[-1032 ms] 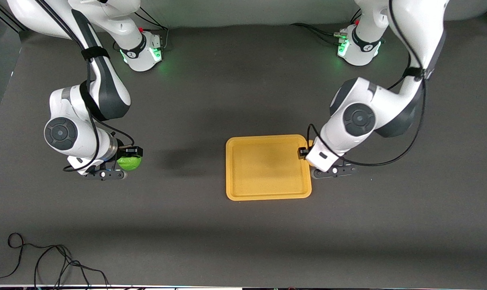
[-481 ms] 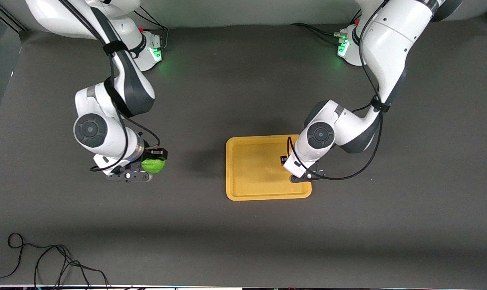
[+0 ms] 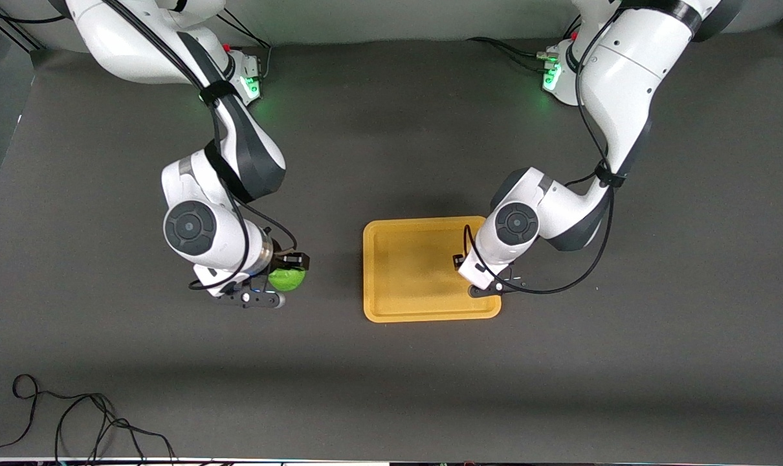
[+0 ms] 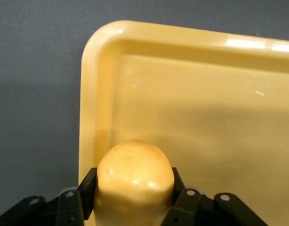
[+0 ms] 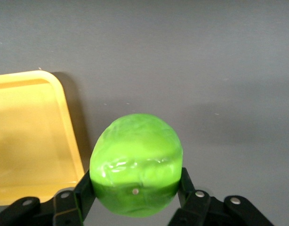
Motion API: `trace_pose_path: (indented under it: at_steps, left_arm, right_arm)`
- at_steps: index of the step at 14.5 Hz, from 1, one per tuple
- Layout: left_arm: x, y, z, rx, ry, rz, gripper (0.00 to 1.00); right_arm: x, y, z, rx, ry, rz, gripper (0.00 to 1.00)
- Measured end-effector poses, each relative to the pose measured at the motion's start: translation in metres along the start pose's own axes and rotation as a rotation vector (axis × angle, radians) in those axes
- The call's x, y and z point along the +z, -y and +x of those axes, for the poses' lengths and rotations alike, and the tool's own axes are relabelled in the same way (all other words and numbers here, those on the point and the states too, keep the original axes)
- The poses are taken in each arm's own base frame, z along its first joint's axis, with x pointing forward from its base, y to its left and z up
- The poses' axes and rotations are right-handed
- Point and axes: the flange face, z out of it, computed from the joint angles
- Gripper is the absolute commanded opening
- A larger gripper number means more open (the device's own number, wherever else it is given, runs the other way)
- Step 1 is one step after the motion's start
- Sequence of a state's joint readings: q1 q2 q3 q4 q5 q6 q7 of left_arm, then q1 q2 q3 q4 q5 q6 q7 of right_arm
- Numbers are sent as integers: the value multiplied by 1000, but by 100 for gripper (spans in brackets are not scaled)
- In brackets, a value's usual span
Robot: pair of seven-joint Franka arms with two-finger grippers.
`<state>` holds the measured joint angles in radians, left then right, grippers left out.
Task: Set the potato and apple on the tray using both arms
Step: 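Lower the potato onto the tray while the right gripper carries the apple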
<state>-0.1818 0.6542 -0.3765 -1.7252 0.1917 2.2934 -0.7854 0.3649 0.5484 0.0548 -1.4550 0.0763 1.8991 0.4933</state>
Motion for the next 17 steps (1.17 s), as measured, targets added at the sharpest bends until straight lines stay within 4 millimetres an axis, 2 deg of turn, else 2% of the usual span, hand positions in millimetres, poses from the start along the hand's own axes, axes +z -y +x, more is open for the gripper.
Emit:
trace_pose_path:
  at_steps: [2, 4, 5, 7, 13, 15, 17]
  left_arm:
    - [7, 1, 2, -7, -4, -10, 34]
    - [13, 3, 5, -14, -9, -17, 78]
    - [15, 4, 6, -15, -9, -17, 97]
    - [15, 4, 7, -18, -11, -18, 99]
    - [10, 3, 9, -29, -20, -22, 99]
    - [-5, 4, 16, -34, -29, -16, 100]
    - [-45, 8, 26, -46, -26, 25, 100]
  right_arm:
    - [11, 19, 4, 15, 0, 5, 36]
    - [18, 44, 6, 31, -10, 12, 36]
    - [20, 54, 6, 34, -16, 16, 36]
    - [20, 63, 7, 36, -23, 22, 36]
    - [19, 65, 7, 73, -23, 28, 35]
    - [19, 80, -2, 68, -22, 49, 34]
    - [20, 102, -11, 68, -40, 88, 34]
